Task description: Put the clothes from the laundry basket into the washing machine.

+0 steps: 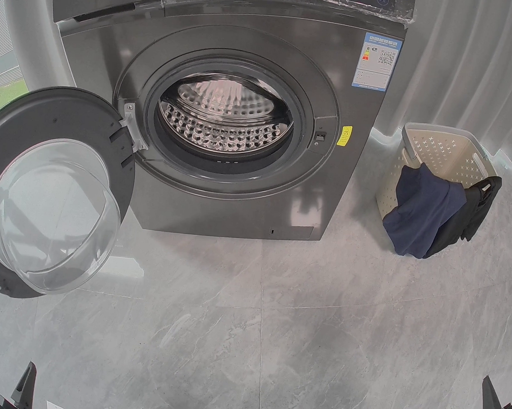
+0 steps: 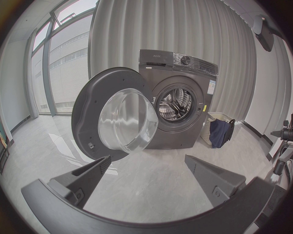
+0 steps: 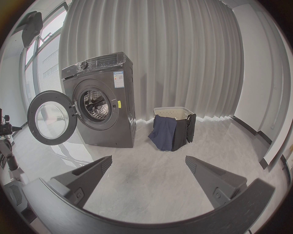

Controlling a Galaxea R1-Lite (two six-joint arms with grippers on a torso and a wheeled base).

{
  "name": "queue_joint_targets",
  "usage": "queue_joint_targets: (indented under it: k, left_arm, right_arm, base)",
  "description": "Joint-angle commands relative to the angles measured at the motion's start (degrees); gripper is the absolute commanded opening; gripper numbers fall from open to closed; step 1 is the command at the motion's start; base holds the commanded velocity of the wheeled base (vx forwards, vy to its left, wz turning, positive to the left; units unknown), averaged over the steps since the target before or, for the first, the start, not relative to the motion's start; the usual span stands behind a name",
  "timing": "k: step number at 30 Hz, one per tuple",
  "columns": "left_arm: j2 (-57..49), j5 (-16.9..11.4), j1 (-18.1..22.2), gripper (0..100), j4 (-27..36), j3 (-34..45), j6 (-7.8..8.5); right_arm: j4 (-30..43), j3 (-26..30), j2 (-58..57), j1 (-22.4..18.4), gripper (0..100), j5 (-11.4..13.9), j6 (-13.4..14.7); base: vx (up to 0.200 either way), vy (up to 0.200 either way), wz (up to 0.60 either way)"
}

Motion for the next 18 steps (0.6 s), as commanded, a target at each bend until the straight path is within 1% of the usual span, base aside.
queue_joint_targets:
  k: [1, 8, 18]
  left_arm:
    - [-0.84, 0.02, 0.00, 100, -0.01, 1.01, 0.05]
    - [-0.84, 0.02, 0.00, 100, -0.01, 0.92, 0.14]
    - [-0.84, 0.02, 0.00, 100, -0.01, 1.01, 0.05]
  right_arm:
    - [-0.01, 0.99, -0.11, 0.01, 100, -0.01, -0.01]
    - [-0.01, 0.99, -0.11, 0.01, 100, -0.01, -0.01]
    - [-0.01, 0.99, -0.11, 0.01, 100, -0.01, -0.01]
  base:
    - [0.000, 0.000, 0.00]
    - [0.000, 0.000, 0.00]
    - [0.000, -0.200, 0.00]
